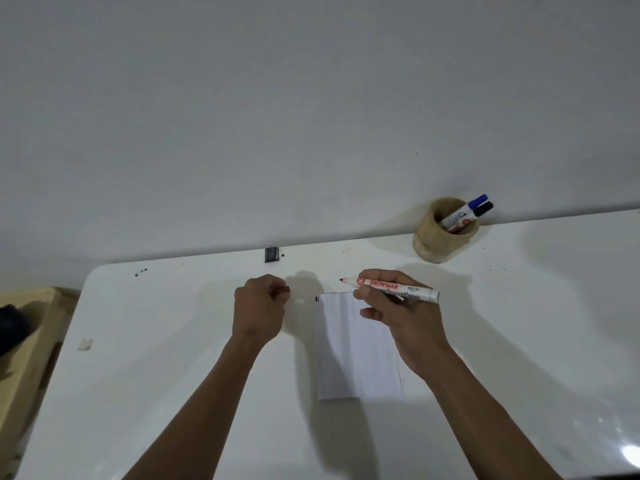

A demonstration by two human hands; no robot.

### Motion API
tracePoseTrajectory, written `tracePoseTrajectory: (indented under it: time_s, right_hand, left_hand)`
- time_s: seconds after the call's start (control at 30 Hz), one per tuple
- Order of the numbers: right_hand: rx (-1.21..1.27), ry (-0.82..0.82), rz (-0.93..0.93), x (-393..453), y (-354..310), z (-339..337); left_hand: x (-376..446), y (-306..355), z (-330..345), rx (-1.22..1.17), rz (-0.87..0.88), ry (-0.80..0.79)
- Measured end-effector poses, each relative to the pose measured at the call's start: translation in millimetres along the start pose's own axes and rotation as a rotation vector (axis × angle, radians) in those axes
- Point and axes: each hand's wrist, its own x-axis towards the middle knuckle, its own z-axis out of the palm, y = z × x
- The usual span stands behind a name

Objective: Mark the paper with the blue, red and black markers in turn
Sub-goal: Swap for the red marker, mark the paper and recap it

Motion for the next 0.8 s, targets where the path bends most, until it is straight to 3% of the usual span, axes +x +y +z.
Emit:
tracePoseTrajectory:
  time_s: [0.3, 0.8]
  right_hand:
    - [-0.188, -0.033, -0.215, -37, -22, 35]
    - [-0.411, -0.028, -0.317, -97, -7, 50]
  left_hand:
    - [-81, 24, -30, -0.781, 0.059, -0.103]
    - [-137, 2, -52, -0.841, 0.207, -0.162]
